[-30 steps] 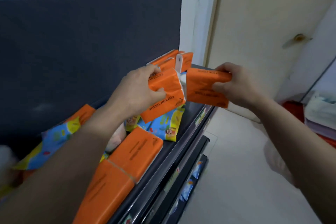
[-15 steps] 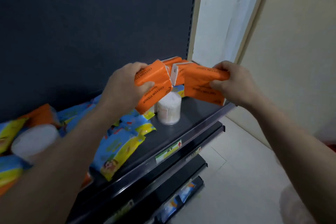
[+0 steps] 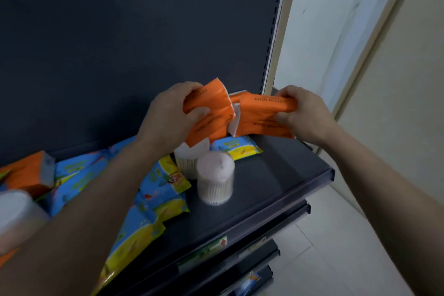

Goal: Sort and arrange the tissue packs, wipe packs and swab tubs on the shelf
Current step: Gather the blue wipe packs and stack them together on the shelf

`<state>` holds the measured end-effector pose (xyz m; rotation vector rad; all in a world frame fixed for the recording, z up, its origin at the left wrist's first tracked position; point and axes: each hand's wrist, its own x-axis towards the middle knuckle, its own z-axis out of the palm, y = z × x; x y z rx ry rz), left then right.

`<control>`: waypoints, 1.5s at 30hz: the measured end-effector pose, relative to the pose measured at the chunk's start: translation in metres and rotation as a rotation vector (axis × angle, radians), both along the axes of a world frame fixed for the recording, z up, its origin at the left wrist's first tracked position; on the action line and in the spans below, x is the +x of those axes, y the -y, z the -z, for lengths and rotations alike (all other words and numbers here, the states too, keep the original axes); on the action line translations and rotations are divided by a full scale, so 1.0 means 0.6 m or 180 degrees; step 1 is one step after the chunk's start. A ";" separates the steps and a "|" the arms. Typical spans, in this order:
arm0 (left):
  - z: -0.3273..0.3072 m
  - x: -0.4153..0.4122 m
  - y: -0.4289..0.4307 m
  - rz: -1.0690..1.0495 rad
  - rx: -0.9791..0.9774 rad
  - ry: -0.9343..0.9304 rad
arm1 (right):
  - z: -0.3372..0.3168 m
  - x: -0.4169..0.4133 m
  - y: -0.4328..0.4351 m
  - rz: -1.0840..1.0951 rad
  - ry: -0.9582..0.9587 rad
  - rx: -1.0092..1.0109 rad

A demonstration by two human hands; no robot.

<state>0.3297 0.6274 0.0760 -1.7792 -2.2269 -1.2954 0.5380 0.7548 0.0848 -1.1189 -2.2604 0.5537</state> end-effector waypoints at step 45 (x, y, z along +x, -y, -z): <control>0.070 0.008 -0.119 -0.1268 -0.2002 -0.0646 | 0.076 -0.061 -0.244 -0.1120 0.1486 -0.0054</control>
